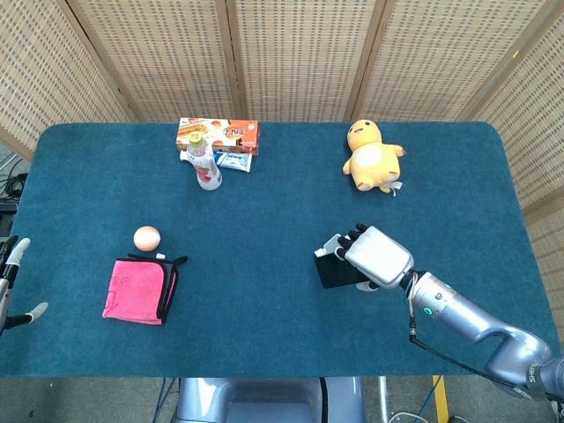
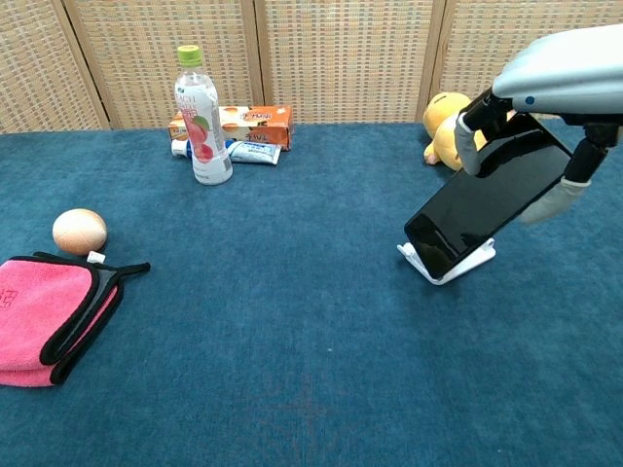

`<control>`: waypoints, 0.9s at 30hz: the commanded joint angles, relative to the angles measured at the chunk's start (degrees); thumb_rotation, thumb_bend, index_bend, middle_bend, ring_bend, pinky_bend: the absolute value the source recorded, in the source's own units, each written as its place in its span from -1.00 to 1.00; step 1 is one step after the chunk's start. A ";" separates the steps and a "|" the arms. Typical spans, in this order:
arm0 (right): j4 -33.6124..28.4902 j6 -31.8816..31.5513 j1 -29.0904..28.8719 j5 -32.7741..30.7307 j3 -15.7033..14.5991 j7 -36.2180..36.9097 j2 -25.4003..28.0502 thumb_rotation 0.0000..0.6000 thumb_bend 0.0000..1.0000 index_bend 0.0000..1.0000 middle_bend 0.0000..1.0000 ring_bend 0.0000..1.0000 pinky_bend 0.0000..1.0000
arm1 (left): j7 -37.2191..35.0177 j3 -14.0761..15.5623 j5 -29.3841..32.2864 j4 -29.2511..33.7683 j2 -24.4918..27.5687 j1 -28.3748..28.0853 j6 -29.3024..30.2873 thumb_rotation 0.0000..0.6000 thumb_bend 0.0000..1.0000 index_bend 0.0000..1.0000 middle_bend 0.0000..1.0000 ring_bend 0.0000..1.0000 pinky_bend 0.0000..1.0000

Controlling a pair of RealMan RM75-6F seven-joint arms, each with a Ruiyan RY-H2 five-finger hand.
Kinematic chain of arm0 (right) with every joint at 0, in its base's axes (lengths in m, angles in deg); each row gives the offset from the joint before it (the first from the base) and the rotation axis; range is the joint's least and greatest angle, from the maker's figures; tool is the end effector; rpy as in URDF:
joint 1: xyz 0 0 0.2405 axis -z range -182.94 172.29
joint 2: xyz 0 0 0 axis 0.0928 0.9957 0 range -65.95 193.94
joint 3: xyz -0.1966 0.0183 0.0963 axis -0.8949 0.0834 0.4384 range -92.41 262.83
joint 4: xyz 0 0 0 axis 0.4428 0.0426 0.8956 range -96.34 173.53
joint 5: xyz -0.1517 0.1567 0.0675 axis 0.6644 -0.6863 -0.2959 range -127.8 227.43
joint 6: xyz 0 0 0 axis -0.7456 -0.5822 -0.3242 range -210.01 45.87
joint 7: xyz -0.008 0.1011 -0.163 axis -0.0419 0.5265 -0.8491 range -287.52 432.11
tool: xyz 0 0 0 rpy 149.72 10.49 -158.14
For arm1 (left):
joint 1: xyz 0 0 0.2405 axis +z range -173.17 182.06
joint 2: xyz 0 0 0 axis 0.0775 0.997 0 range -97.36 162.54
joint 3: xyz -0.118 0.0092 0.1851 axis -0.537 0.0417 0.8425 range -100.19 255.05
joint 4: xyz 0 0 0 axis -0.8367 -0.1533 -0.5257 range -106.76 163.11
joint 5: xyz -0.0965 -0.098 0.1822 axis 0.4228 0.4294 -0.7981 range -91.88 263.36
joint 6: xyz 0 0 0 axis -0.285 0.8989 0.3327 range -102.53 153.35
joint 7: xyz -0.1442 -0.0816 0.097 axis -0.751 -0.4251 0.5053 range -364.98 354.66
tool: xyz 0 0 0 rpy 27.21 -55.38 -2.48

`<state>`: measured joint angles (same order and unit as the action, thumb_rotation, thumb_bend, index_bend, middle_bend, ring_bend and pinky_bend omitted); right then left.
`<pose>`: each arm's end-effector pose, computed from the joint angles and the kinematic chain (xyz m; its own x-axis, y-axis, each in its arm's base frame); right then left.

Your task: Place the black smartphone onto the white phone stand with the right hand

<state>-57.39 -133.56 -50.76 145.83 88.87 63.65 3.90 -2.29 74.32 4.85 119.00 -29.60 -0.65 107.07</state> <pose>-0.0970 -0.3423 0.0345 0.7581 -0.0067 0.6521 -0.4475 -0.7327 0.5128 -0.3132 0.2300 0.1377 0.4819 0.0546 0.8745 0.8713 0.0756 -0.4848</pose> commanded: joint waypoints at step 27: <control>7.80 3.62 -4.15 4.23 -1.23 -13.20 -3.21 1.00 -0.07 -0.13 -0.06 -0.14 -0.29 | 3.24 -0.59 2.51 1.15 -0.59 -1.10 -1.69 1.00 -1.00 -1.00 -1.00 -1.00 -1.00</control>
<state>-49.72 -129.85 -54.81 149.82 87.66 51.01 1.00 0.94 73.74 7.36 120.15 -30.18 -1.75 105.37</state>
